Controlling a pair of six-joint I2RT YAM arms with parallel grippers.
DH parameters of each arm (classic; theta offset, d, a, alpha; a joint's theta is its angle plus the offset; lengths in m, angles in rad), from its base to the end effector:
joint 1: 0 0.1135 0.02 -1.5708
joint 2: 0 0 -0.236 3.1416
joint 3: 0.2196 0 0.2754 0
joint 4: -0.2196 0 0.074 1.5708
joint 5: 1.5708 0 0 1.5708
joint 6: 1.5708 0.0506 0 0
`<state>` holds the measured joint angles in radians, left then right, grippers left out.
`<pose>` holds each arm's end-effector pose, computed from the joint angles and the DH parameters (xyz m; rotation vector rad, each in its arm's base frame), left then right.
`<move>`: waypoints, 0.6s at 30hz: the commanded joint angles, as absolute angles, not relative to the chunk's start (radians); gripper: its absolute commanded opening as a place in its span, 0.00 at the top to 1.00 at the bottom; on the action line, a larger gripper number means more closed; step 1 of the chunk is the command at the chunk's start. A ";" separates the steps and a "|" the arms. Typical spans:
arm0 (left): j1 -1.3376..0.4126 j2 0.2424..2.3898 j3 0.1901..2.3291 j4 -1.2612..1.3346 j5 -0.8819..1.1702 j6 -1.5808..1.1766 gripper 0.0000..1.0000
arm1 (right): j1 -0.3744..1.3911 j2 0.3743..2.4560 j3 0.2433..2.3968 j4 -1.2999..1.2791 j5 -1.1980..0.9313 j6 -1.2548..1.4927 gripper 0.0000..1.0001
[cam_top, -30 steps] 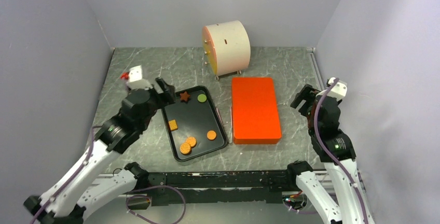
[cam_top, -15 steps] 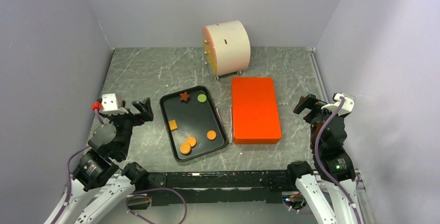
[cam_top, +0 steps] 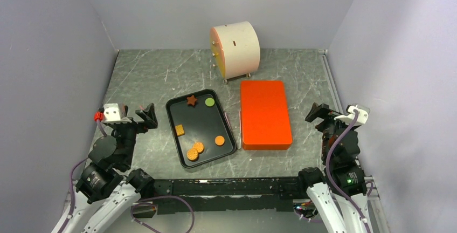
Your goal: Pack the cookies
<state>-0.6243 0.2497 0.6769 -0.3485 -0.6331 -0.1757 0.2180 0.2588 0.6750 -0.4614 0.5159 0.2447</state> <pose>0.1194 -0.0491 0.3468 -0.1752 1.4995 -0.1702 0.1336 0.0040 0.3321 0.4146 1.5561 -0.0588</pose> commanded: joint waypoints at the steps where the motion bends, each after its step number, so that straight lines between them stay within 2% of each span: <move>1: -0.614 0.219 0.668 -0.296 -0.654 -0.135 0.04 | 0.223 0.263 0.690 -0.422 0.507 0.244 0.00; 18: -0.601 0.228 0.659 -0.289 -0.682 -0.143 0.04 | 0.223 0.230 0.722 -0.431 0.482 0.218 0.00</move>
<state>-0.6083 0.2199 0.6586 -0.3325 -0.6636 -0.1692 0.2180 0.2401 0.6788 -0.4618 0.4988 0.2405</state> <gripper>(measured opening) 0.961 0.997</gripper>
